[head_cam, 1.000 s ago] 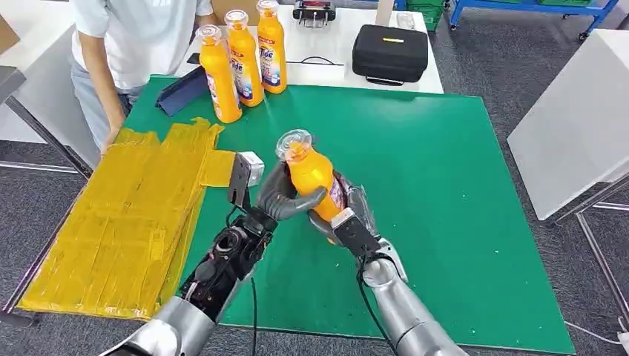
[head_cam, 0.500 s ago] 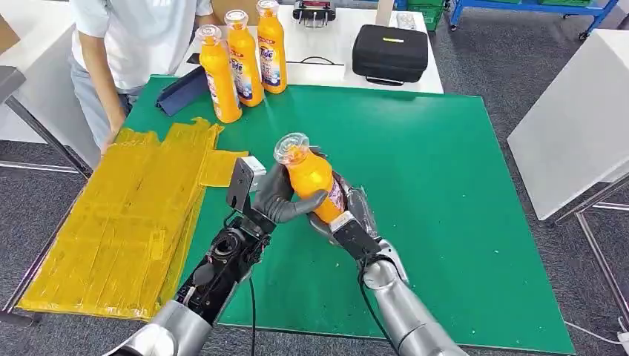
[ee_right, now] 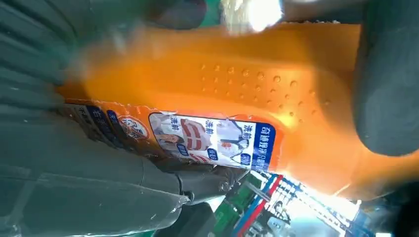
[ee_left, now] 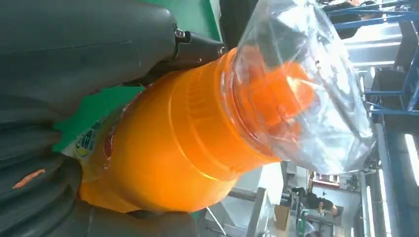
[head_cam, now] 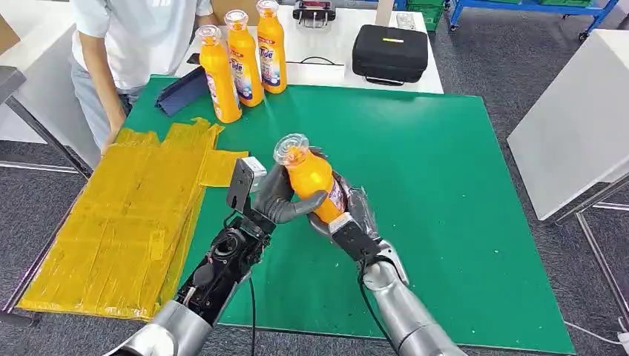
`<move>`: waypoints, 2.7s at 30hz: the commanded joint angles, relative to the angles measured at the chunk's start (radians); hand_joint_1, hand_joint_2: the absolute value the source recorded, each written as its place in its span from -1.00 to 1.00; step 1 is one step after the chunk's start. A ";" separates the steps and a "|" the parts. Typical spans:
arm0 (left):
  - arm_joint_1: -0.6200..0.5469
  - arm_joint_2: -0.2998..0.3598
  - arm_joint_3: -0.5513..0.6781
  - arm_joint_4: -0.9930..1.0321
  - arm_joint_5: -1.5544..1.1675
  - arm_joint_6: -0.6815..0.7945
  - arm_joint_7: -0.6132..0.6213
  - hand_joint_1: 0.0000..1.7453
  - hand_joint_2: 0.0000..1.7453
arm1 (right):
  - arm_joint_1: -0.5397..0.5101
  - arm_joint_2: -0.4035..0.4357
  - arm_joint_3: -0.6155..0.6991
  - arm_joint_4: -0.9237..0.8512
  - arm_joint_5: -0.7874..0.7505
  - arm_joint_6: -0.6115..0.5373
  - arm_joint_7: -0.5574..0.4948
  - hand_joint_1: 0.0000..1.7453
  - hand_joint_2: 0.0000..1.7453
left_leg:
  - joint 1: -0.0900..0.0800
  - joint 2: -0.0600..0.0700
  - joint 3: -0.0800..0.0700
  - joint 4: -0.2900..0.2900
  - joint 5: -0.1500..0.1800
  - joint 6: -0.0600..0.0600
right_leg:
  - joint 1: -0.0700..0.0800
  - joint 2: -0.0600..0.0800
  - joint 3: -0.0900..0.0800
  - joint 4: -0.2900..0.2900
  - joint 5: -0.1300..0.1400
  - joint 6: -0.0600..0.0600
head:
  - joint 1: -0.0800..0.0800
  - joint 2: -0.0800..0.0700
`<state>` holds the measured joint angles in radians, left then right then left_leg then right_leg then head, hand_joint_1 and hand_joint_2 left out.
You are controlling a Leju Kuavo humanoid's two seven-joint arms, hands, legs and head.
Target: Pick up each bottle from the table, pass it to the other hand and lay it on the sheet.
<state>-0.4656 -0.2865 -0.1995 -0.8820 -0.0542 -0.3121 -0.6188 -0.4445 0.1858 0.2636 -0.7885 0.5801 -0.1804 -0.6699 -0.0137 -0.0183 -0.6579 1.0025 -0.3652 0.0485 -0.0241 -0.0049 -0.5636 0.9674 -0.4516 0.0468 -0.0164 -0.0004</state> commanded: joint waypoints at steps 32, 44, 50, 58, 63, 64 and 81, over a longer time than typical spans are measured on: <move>-0.231 0.063 -0.036 0.292 -0.816 0.964 0.258 1.00 1.00 | 0.193 -0.088 0.139 -0.377 0.198 0.020 0.126 -1.00 1.00 | 0.001 0.002 0.002 0.000 -0.002 -0.002 | 0.001 0.000 0.002 -0.001 -0.001 -0.002 | 0.000 0.000; -0.338 0.073 -0.130 0.444 -1.307 0.993 0.617 1.00 1.00 | 0.157 -0.088 0.160 -0.358 0.188 0.043 0.127 -1.00 1.00 | 0.001 0.003 0.003 0.000 -0.002 -0.003 | 0.001 0.001 0.002 -0.001 -0.001 -0.002 | 0.000 0.000; -0.358 0.087 -0.198 0.539 -1.515 0.801 0.764 1.00 1.00 | 0.162 -0.091 0.160 -0.372 0.187 0.050 0.127 -1.00 1.00 | 0.003 0.006 0.010 0.001 -0.006 -0.006 | 0.003 0.003 0.011 -0.001 -0.004 -0.005 | 0.000 0.000; -0.329 0.100 -0.260 0.618 -1.512 0.514 0.756 1.00 1.00 | 0.130 -0.085 0.155 -0.353 0.185 0.066 0.125 -1.00 1.00 | 0.001 0.006 0.005 0.000 -0.003 -0.004 | 0.001 0.004 0.004 -0.001 -0.001 -0.003 | 0.000 0.000; -0.318 0.097 -0.241 0.625 -1.516 0.416 0.735 1.00 1.00 | 0.118 -0.081 0.155 -0.343 0.184 0.071 0.120 -1.00 1.00 | 0.002 0.007 0.006 0.000 -0.004 -0.004 | 0.002 0.005 0.005 -0.001 -0.002 -0.003 | 0.000 0.000; -0.315 0.099 -0.239 0.628 -1.517 0.401 0.740 1.00 1.00 | 0.115 -0.079 0.156 -0.340 0.184 0.073 0.119 -1.00 1.00 | 0.002 0.008 0.009 0.000 -0.005 -0.005 | 0.002 0.005 0.008 -0.001 -0.003 -0.004 | 0.000 0.000; -0.301 0.130 -0.284 0.631 -1.517 0.365 0.815 1.00 1.00 | 0.077 -0.062 0.174 -0.310 0.186 0.086 0.114 -1.00 1.00 | 0.002 0.006 0.006 0.001 -0.004 -0.005 | 0.002 0.004 0.007 -0.001 -0.003 -0.004 | 0.000 0.000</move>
<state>-0.7270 -0.1762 -0.4471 -0.3120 -1.5667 0.0599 0.1938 -0.3246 0.1209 0.4223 -1.1620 0.7679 -0.1015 -0.5508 -0.0134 -0.0168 -0.6590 1.0024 -0.3652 0.0483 -0.0239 -0.0045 -0.5646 0.9676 -0.4515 0.0467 -0.0160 -0.0004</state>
